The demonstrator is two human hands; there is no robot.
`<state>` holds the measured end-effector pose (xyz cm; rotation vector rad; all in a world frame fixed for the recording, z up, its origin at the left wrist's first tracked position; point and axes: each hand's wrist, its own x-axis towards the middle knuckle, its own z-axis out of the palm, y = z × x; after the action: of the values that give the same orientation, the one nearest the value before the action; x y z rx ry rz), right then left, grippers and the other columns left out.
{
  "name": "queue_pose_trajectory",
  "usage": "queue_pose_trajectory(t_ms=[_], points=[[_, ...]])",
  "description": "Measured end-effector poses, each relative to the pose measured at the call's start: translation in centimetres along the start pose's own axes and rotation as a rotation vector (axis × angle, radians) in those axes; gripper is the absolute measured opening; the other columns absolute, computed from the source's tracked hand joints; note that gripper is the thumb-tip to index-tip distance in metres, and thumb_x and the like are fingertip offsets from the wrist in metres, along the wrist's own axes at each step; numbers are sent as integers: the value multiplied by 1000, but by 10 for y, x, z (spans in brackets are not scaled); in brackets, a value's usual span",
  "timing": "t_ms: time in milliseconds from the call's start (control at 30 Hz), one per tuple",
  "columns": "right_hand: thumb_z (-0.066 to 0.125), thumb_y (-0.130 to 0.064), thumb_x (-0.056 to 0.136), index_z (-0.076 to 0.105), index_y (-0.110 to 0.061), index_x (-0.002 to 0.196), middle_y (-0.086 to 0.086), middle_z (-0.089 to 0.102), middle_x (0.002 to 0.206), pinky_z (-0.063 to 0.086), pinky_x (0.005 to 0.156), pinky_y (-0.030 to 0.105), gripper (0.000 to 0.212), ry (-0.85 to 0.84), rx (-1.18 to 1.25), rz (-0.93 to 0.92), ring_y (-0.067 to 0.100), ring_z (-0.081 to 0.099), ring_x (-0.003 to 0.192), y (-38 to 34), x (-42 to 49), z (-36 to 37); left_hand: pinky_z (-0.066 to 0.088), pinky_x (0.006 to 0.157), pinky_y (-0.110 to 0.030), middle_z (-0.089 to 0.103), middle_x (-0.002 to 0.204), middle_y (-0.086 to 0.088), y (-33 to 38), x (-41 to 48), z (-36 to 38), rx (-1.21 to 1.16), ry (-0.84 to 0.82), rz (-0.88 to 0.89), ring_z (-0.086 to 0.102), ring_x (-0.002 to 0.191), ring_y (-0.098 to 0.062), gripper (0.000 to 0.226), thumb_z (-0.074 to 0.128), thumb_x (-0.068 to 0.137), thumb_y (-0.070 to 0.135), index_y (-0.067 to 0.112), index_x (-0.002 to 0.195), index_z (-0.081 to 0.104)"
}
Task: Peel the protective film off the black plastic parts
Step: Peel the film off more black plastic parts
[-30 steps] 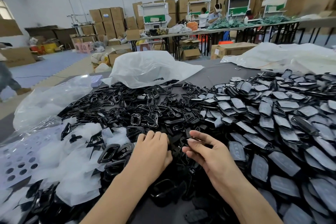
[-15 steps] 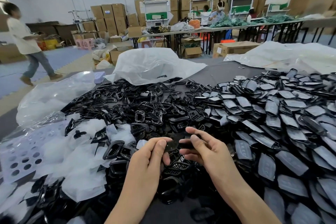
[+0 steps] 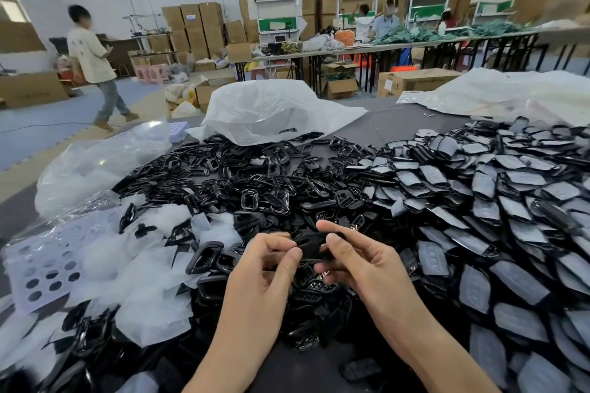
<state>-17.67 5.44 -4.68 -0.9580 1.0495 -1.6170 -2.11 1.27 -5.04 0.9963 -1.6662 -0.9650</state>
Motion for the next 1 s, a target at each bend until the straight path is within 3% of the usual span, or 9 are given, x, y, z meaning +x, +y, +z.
queue_pose_trajectory(t_ms=[67, 133, 200, 433, 600, 667, 767, 867, 1000], points=[[67, -35, 84, 78, -29, 110, 9, 77, 96, 56, 66, 21, 30, -49, -37, -13, 19, 73, 78, 0, -2, 2, 53, 74, -25, 69, 102, 10, 1, 0, 0, -32, -5, 22, 68, 83, -14, 18, 68, 92, 19, 36, 86, 65], [65, -37, 85, 78, -27, 111, 9, 77, 96, 55, 67, 21, 32, -87, -75, -23, 17, 72, 77, 1, -3, 4, 50, 68, -18, 68, 87, -3, 4, 0, 0, -51, -28, 34, 66, 74, -16, 21, 69, 92, 16, 36, 87, 64], [63, -36, 87, 78, -28, 111, 6, 78, 92, 55, 68, 21, 30, -100, -125, -44, 14, 70, 75, 1, -3, 4, 49, 65, -15, 67, 81, -5, 5, 0, -2, -64, -52, 41, 65, 69, -14, 24, 67, 93, 15, 38, 90, 61], [60, -38, 90, 77, -39, 107, -2, 77, 89, 52, 70, 18, 24, -125, -285, -83, 8, 68, 71, 1, -2, 0, 50, 69, -27, 64, 84, 7, 1, 2, -8, 107, -125, 80, 60, 71, -14, 31, 63, 96, 21, 50, 105, 56], [67, -35, 84, 79, -35, 101, -2, 78, 86, 54, 68, 17, 20, -98, -280, -54, 9, 72, 72, 4, -1, -2, 39, 82, -2, 58, 109, 34, 6, 0, -6, 361, -95, 261, 57, 99, 13, 37, 64, 96, 20, 55, 102, 52], [70, -34, 81, 80, -33, 97, 0, 77, 83, 54, 67, 18, 18, -88, -266, -45, 10, 71, 70, 4, 0, -3, 41, 78, -5, 59, 106, 31, 3, 1, -8, 308, -112, 218, 59, 96, 8, 34, 62, 96, 21, 53, 101, 54], [73, -34, 78, 80, -33, 93, -1, 75, 77, 53, 65, 16, 17, -64, -259, -48, 9, 70, 66, 3, 1, -2, 47, 66, -22, 57, 82, 15, -1, 2, -8, 108, -132, 115, 56, 70, -6, 35, 61, 95, 16, 50, 102, 53], [76, -30, 78, 80, -33, 92, -1, 75, 76, 53, 65, 16, 14, -66, -250, -38, 8, 70, 67, 5, 1, -2, 51, 69, -31, 57, 82, 8, -3, 1, -5, 85, -110, 91, 60, 73, -17, 34, 63, 95, 18, 49, 105, 56], [78, -15, 87, 75, -35, 88, -2, 73, 74, 54, 65, 17, 20, -28, -333, -34, 9, 71, 68, 11, 2, -3, 47, 71, -12, 62, 88, 17, -8, 3, -7, 297, 10, 213, 62, 84, -5, 27, 65, 93, 30, 52, 106, 56]])
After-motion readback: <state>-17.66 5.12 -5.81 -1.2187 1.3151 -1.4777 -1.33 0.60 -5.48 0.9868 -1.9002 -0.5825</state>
